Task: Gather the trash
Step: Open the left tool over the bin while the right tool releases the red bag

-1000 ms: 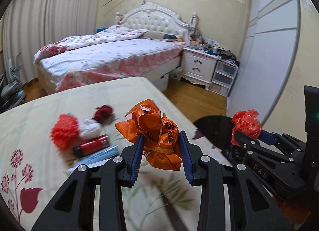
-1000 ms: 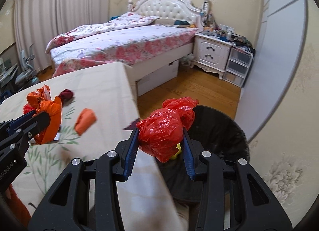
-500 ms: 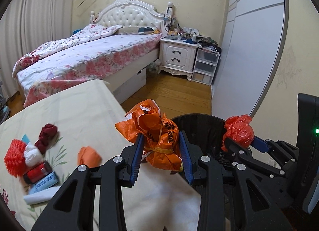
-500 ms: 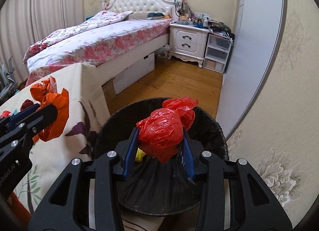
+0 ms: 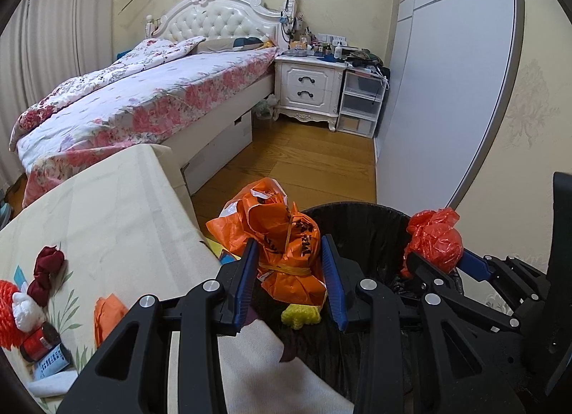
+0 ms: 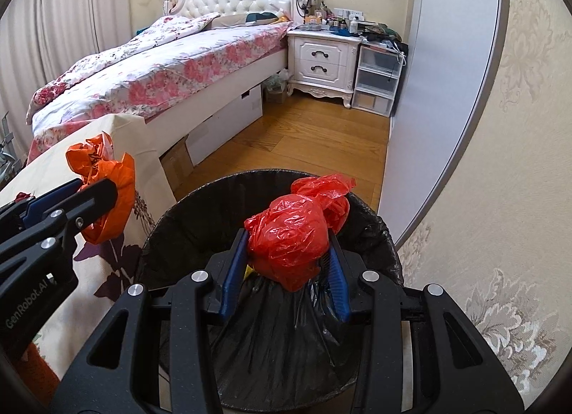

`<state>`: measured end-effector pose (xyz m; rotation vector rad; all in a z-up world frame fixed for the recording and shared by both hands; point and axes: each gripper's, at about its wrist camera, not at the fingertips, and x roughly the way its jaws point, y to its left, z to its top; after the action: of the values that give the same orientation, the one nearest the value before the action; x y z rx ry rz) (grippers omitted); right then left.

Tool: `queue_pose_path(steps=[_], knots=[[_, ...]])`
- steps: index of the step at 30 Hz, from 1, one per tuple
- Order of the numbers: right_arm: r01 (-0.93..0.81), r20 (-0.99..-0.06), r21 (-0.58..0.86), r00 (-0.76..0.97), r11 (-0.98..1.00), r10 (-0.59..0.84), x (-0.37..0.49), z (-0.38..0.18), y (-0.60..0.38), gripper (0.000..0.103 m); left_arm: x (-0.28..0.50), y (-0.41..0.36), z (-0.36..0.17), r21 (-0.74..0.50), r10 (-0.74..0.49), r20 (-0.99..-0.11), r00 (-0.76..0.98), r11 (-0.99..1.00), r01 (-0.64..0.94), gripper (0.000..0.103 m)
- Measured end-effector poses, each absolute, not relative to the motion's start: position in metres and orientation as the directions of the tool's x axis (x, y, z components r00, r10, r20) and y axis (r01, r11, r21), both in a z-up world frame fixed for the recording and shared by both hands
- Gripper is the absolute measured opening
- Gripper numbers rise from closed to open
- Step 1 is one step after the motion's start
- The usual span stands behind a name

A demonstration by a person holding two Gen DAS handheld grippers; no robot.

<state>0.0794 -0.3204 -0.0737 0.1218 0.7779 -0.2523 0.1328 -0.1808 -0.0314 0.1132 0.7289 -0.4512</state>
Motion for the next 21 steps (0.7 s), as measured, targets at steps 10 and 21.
queue_pose_path(steps=[10, 21], knots=[[0.297, -0.700, 0.011, 0.684, 0.955, -0.205, 0.082, -0.073, -0.322, 0.057, 0.139, -0.175, -0.036, -0.069, -0.349, -0.669, 0.656, 0.909, 0.412, 0.066], [0.302, -0.698, 0.010, 0.685, 0.953, -0.209, 0.079, -0.068, -0.322, 0.057, 0.137, -0.162, -0.029, -0.093, -0.334, -0.659, 0.674, 0.925, 0.368, 0.076]])
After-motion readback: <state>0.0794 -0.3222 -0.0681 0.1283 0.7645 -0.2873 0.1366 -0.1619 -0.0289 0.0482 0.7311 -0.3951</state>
